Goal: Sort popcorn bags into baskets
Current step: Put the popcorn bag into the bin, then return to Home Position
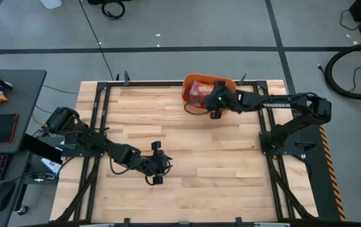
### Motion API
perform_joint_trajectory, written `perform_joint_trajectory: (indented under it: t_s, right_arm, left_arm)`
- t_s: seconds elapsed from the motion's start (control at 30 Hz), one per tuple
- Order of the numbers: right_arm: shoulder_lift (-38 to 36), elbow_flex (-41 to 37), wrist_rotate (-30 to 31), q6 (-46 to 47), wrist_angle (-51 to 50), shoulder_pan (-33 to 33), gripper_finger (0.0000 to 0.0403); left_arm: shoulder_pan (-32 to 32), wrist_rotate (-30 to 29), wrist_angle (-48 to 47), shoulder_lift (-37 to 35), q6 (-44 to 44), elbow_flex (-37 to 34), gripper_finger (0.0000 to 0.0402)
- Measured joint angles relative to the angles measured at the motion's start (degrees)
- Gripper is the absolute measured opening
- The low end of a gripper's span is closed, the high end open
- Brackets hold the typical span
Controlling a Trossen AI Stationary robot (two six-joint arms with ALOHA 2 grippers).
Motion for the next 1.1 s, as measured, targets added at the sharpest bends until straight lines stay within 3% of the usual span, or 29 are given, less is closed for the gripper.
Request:
perform_joint_trajectory:
  t_s: [0.2,0.4,0.47,0.67,0.9,1.1]
  right_arm:
    - [0.3,0.0,0.1,3.5,-1.7,-3.1,0.0083]
    - [-0.6,2.3,8.9,14.8,-6.7,-0.4,0.0112]
    - [-1.7,2.9,9.1,17.1,-9.9,1.4,0.0113]
    - [-8.3,3.2,5.1,25.5,-16.2,7.4,0.0112]
    - [-20.3,-5.9,-0.7,34.3,-11.8,12.0,0.0111]
    - [-29.0,-15.0,-1.9,38.9,-3.4,16.1,0.0111]
  left_arm:
    - [0.0,0.0,-0.5,0.0,0.0,0.0,0.0141]
    - [0.0,-0.3,-1.0,0.0,0.0,0.0,0.0141]
    - [0.0,-1.1,-0.9,0.0,0.6,0.0,0.0141]
    - [-1.3,-5.4,-2.5,-1.0,4.4,-0.1,0.0141]
    - [-7.7,-18.9,-6.6,-9.6,10.7,0.0,0.0129]
    - [-6.6,-17.4,-14.9,-19.0,14.4,0.0,0.0066]
